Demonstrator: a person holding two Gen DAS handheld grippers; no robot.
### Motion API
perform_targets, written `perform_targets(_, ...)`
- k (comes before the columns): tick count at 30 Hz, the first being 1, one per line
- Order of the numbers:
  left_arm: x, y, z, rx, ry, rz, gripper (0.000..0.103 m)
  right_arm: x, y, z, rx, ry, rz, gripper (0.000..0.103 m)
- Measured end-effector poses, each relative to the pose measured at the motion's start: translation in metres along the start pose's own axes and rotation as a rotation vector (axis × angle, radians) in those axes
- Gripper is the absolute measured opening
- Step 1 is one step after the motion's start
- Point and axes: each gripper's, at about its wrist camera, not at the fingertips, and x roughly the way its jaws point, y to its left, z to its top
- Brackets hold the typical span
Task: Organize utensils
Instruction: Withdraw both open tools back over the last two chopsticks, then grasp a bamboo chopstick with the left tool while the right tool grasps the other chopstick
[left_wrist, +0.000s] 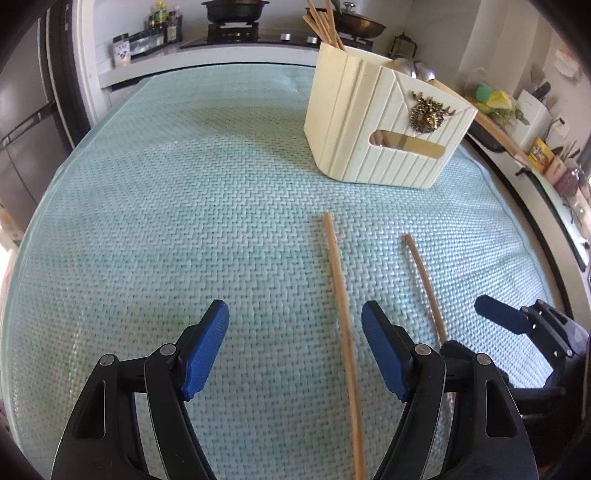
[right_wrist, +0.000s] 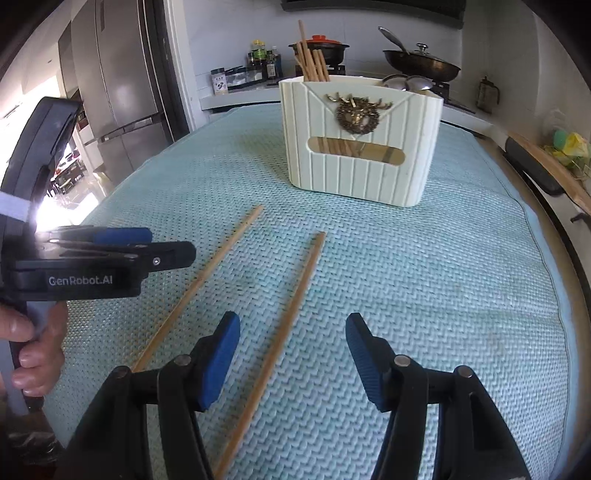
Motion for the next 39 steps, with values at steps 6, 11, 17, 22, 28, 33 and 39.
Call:
perform_targets(6, 0.010, -0.005, 0.000, 0.038, 0.020, 0.030, 0.076, 0.027, 0.000, 0.013, -0.057, 0.051, -0.021, 0.035)
perform_targets(11, 0.015, -0.006, -0.008, 0.051, 0.035, 0.030, 0.076, 0.021, -0.019, 0.005, -0.066, 0.086, -0.065, 0.030)
perform_targets(17, 0.024, -0.018, 0.003, 0.102, 0.035, 0.041, 0.070, 0.023, -0.032, 0.011, -0.036, 0.097, -0.054, 0.030)
perform_targets(22, 0.032, -0.020, 0.017, 0.134, 0.054, 0.034, 0.057, 0.039, -0.032, 0.029, -0.027, 0.099, -0.049, 0.030)
perform_targets(28, 0.035, -0.019, 0.024, 0.122, 0.065, -0.001, 0.008, 0.052, -0.037, 0.045, -0.007, 0.092, -0.047, 0.010)
perform_targets(33, 0.033, -0.017, 0.023, 0.089, 0.054, -0.029, 0.004, 0.052, -0.055, 0.049, 0.083, 0.085, 0.016, 0.006)
perform_targets(39, -0.005, -0.007, 0.019, 0.037, -0.021, -0.057, 0.004, 0.012, -0.071, 0.052, 0.196, -0.003, 0.103, 0.006)
